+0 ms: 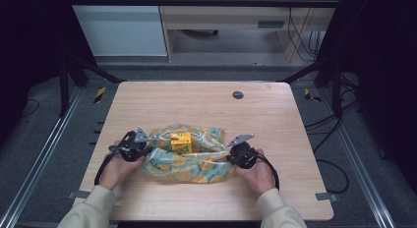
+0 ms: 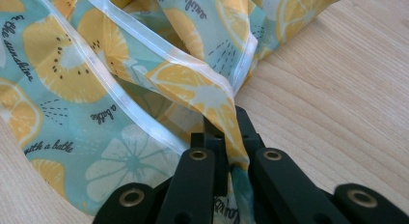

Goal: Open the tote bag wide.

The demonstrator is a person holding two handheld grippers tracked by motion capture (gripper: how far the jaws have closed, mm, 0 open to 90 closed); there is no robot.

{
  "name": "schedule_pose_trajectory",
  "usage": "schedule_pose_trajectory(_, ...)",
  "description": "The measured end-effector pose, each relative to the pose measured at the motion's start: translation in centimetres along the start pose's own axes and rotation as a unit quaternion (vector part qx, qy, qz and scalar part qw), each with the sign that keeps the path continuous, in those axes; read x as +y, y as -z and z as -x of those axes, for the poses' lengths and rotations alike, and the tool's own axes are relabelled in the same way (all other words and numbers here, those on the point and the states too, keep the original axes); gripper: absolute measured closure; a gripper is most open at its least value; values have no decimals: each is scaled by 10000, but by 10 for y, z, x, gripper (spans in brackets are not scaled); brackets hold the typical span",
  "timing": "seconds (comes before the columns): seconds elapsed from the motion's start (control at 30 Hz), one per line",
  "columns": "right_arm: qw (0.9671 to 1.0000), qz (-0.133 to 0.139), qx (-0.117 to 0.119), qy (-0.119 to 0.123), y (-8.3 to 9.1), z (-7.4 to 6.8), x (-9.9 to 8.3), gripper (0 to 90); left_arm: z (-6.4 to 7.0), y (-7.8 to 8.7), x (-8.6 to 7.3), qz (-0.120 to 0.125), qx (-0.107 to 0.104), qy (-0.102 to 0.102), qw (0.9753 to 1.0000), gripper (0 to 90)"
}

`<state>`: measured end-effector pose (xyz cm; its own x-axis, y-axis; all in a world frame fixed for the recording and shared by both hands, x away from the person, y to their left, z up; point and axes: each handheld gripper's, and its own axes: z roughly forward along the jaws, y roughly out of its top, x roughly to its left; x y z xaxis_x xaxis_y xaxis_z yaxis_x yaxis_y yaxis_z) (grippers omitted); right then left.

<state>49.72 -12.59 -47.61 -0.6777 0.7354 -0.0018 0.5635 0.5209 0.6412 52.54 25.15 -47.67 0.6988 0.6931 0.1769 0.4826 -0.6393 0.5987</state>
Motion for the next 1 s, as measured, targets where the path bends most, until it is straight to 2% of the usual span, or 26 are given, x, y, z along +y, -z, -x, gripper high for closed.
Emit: schedule_pose_trajectory(1.0,9998,-166,-62,64,-2,2,-1,894,-2,-4,0,-7,110,25,9999,897)
